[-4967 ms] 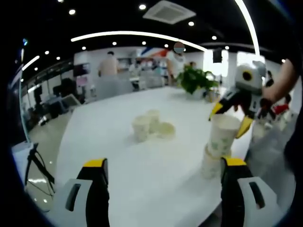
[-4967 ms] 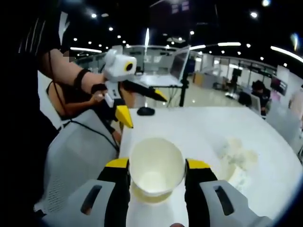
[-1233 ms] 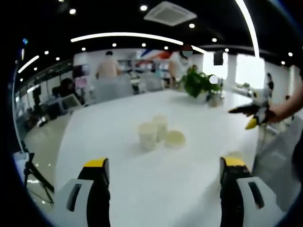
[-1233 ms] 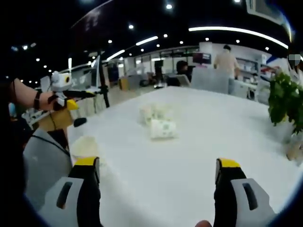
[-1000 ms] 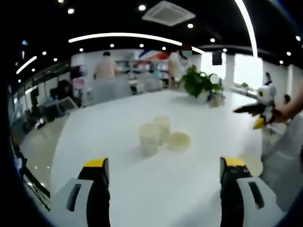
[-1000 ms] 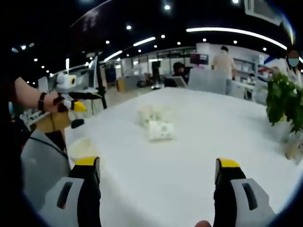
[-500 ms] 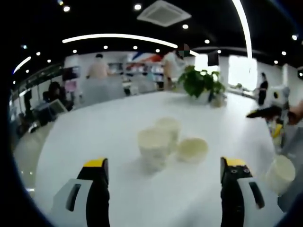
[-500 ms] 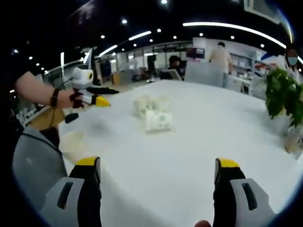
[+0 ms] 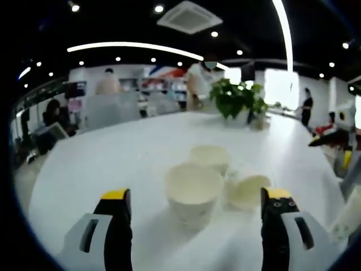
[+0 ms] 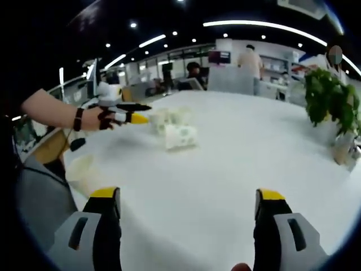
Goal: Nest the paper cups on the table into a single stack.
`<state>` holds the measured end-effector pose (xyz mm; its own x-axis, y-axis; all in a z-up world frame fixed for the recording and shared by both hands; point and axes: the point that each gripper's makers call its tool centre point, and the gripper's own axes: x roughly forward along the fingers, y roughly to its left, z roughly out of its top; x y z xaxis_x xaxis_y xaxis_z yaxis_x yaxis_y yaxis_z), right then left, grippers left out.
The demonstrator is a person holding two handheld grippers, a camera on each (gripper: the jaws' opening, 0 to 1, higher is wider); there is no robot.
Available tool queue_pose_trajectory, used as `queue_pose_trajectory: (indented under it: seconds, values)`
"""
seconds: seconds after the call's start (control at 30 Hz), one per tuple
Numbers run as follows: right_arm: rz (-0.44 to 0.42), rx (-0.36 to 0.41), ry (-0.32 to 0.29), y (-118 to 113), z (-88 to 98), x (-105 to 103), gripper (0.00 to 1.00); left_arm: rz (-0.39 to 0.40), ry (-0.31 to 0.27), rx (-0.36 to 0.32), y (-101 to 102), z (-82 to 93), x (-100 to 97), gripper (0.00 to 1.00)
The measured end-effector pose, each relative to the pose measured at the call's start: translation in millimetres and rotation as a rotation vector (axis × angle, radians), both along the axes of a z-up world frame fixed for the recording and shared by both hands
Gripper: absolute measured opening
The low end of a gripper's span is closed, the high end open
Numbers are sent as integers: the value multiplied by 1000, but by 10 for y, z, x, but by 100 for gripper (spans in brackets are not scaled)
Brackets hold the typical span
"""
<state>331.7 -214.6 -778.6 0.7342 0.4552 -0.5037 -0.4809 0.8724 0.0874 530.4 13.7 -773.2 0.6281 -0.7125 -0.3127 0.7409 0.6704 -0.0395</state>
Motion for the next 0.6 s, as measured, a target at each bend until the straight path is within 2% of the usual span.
queue_pose_trajectory:
  seconds: [0.2,0.6]
  values:
    - [-36,15,19,-51,-25,-7,97,-19,-1,-23,-65,-31,106,91]
    - [-70,18,7,-93,33,4,96,-68,3,-48,-106,-60,165,67]
